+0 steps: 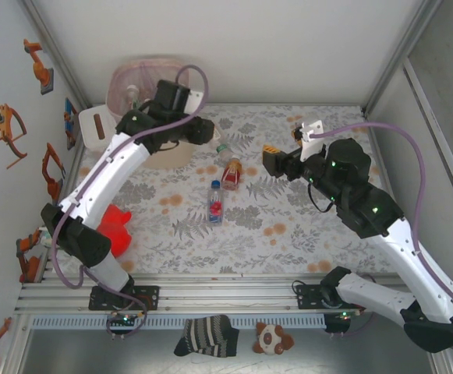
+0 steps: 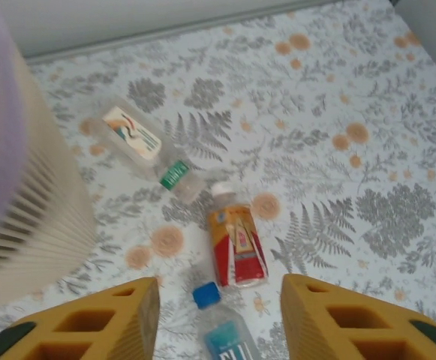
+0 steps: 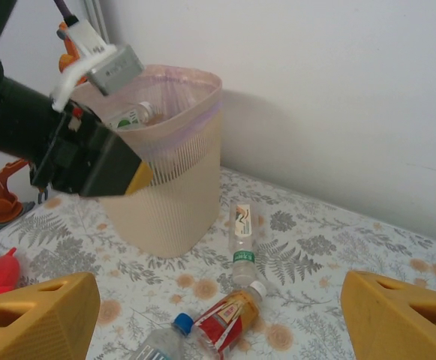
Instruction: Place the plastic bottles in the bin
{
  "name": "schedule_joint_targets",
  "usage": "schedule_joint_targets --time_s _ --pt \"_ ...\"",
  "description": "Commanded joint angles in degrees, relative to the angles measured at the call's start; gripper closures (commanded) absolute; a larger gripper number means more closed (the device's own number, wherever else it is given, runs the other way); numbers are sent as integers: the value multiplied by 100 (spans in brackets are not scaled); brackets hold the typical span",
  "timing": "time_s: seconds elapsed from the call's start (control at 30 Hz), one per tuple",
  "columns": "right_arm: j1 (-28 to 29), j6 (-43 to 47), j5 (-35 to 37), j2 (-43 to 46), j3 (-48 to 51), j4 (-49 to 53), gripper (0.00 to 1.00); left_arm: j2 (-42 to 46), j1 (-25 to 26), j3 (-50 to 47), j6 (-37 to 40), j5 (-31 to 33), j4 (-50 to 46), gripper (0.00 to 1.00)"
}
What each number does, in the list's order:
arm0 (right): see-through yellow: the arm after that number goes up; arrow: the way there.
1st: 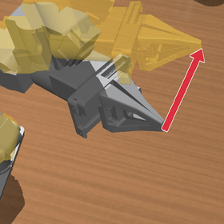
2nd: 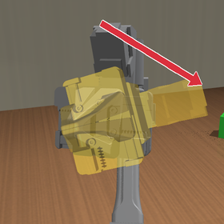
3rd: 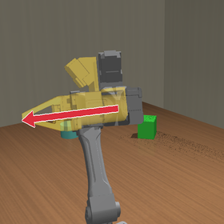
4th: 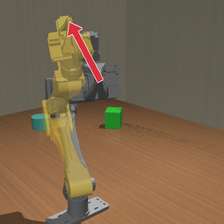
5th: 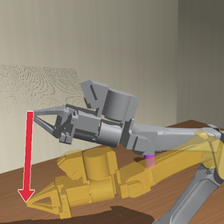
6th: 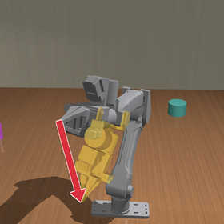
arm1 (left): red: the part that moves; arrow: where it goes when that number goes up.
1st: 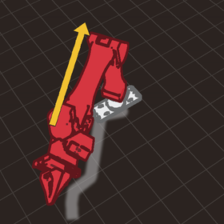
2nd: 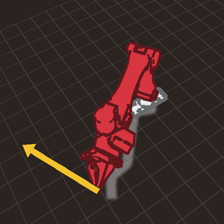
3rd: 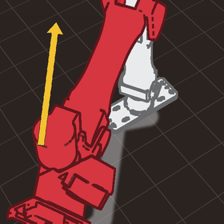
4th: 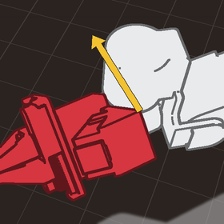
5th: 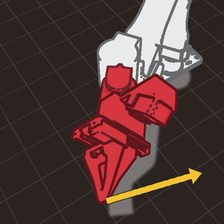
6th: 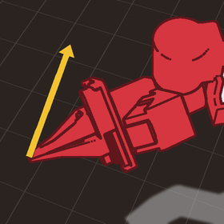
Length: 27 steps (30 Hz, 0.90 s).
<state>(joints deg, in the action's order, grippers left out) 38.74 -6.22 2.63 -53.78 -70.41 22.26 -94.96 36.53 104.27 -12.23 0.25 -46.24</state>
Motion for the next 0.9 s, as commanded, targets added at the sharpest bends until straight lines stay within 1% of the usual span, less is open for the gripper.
schedule_joint_targets --time_s 0.0,0.07,0.17,0.2,0.23,0.33,0.6,0.87 --pt "-27 -49 71 23 54 6 17 76 302 -364 -453 488 238 50" --pt "-25 -31 88 21 64 44 17 65 484 -618 -641 637 234 47" --pt "-26 -25 88 14 67 111 17 65 692 -1014 -881 663 331 41" --pt "-27 -20 80 23 83 112 17 57 769 -1137 -1006 792 352 36" --pt "-25 -31 71 27 90 112 17 34 819 -1219 -1111 881 351 34" --pt "-25 -51 45 35 114 121 17 -60 956 -1483 -1423 881 358 32" --pt "-25 -158 9 147 257 129 17 -414 1250 -2119 -2195 1129 372 21" --pt "-30 -214 -70 153 361 156 17 -1039 1325 -2400 -2445 955 419 17"
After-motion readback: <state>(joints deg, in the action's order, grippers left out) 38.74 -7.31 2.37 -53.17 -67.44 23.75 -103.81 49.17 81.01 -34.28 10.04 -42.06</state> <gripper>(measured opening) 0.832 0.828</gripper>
